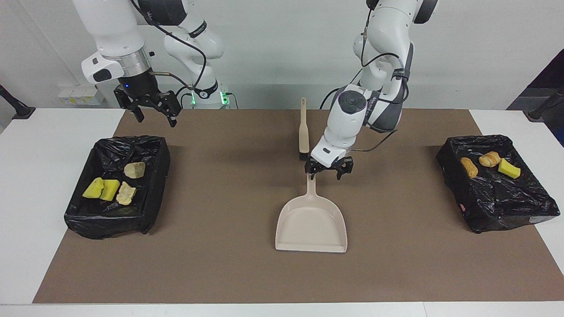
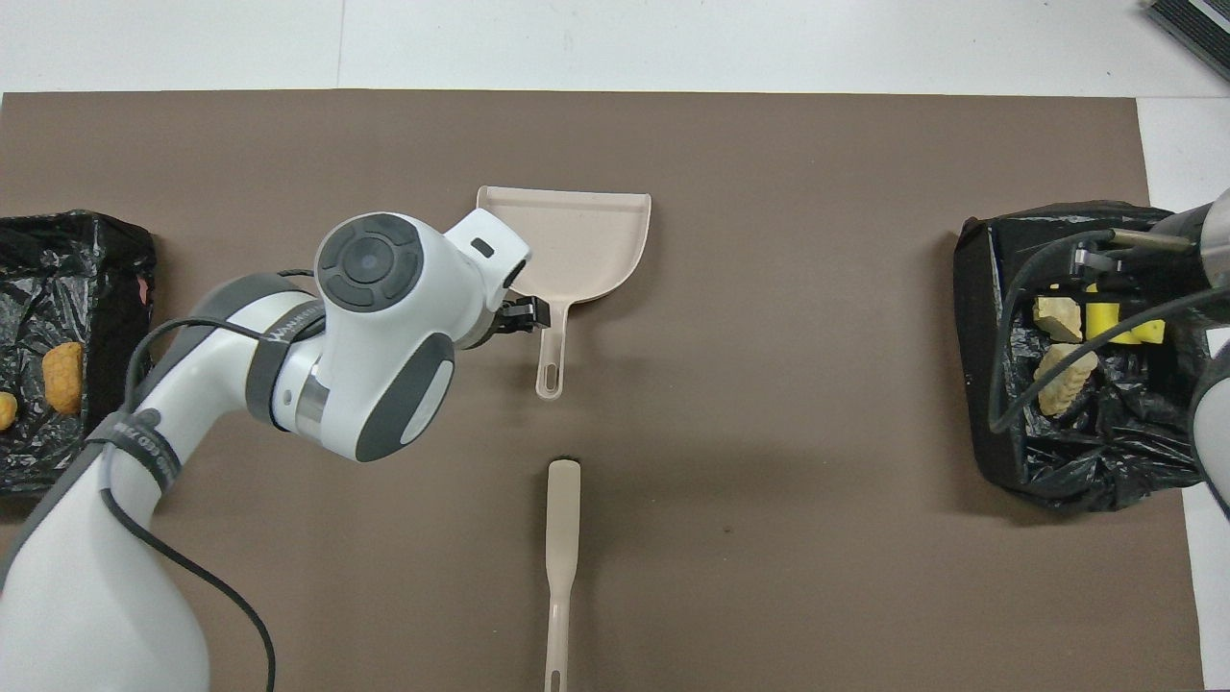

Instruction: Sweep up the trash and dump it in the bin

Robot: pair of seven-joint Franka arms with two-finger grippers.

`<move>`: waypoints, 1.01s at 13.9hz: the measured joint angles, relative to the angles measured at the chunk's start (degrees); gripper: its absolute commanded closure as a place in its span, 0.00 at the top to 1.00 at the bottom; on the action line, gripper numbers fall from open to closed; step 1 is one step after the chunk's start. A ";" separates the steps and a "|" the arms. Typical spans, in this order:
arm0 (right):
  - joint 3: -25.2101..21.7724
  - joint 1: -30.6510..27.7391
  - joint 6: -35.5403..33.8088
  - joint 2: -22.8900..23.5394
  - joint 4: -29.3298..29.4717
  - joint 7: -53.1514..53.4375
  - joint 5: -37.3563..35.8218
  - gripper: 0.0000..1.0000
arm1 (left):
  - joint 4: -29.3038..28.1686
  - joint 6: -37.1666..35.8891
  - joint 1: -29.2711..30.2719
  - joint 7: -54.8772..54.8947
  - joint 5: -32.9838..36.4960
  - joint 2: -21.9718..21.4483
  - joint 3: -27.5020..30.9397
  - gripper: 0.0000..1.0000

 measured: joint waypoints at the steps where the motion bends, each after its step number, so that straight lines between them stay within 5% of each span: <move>1: 0.00 0.00 0.00 0.00 0.03 0.00 0.00 1.00 | 0.15 -0.87 1.58 1.16 0.01 -0.86 0.05 1.00; 8: 0.00 0.00 0.00 0.00 0.12 0.00 0.00 1.00 | 2.26 -19.49 13.90 18.47 0.02 -10.12 0.35 1.00; 14: 0.00 0.00 0.00 0.00 0.13 0.00 0.00 1.00 | 10.28 -36.68 17.77 23.11 0.05 -15.21 1.16 1.00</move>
